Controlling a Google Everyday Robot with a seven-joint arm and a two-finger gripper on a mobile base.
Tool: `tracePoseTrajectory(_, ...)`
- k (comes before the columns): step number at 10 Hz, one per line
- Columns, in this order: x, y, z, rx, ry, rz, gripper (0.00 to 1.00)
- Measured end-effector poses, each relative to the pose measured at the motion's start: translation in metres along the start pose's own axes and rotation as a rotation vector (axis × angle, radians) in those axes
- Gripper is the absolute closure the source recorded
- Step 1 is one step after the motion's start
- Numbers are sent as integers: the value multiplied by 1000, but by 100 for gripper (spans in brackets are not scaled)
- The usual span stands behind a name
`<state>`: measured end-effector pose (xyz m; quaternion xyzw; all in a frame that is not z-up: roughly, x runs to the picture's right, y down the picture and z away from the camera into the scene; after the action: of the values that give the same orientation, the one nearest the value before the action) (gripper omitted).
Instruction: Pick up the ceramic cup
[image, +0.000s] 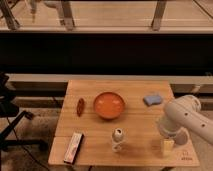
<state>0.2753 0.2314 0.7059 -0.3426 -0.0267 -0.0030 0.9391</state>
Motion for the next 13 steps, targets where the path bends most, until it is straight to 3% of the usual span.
tracePoseTrajectory(3,7,-21,-16,49,-6,15,20)
tracePoseTrajectory(13,34,-49,-49,99,-38,32,20)
